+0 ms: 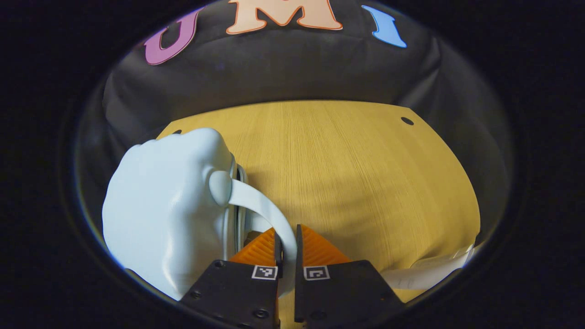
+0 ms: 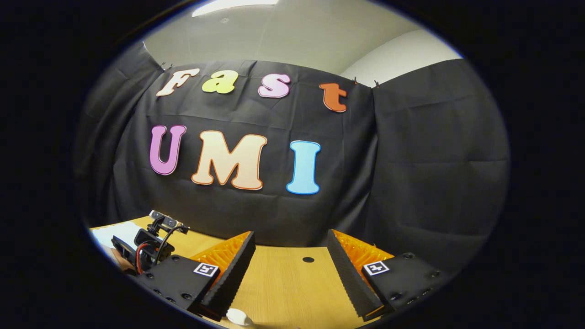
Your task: First open the suitcase, pack the skin care products into it, and then close the suitcase.
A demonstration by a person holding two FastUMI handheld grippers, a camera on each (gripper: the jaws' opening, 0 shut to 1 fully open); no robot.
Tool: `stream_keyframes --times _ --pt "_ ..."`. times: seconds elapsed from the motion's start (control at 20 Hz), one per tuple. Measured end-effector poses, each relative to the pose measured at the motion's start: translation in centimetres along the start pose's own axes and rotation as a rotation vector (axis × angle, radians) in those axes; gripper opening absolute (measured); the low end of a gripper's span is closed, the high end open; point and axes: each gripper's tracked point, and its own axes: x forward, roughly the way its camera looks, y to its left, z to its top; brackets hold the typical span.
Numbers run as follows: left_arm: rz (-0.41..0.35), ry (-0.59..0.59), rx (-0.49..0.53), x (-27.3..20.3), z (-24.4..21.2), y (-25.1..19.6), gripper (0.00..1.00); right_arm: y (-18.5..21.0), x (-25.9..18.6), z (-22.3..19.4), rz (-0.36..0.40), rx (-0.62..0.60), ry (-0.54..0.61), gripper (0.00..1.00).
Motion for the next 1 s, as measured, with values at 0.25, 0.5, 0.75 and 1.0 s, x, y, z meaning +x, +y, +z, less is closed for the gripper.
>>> stream_keyframes --times 0.25,0.5,0.75,1.0 --pt "-0.076 -0.025 -0.041 -3.9 2.1 -0.5 0.00 1.2 0.0 0.6 0.028 0.013 -0.019 0.99" --pt "-0.078 -0.114 -0.021 -8.6 6.4 0.9 0.00 3.3 0.2 0.9 0.073 0.046 -0.030 0.99" --pt "-0.118 -0.213 -0.115 -13.3 10.5 5.5 0.00 6.0 0.3 2.2 0.116 0.054 -0.067 0.99" --pt "-0.148 -0.272 -0.166 -17.0 12.3 12.1 0.00 9.1 0.8 3.0 0.130 0.084 -0.083 0.99"
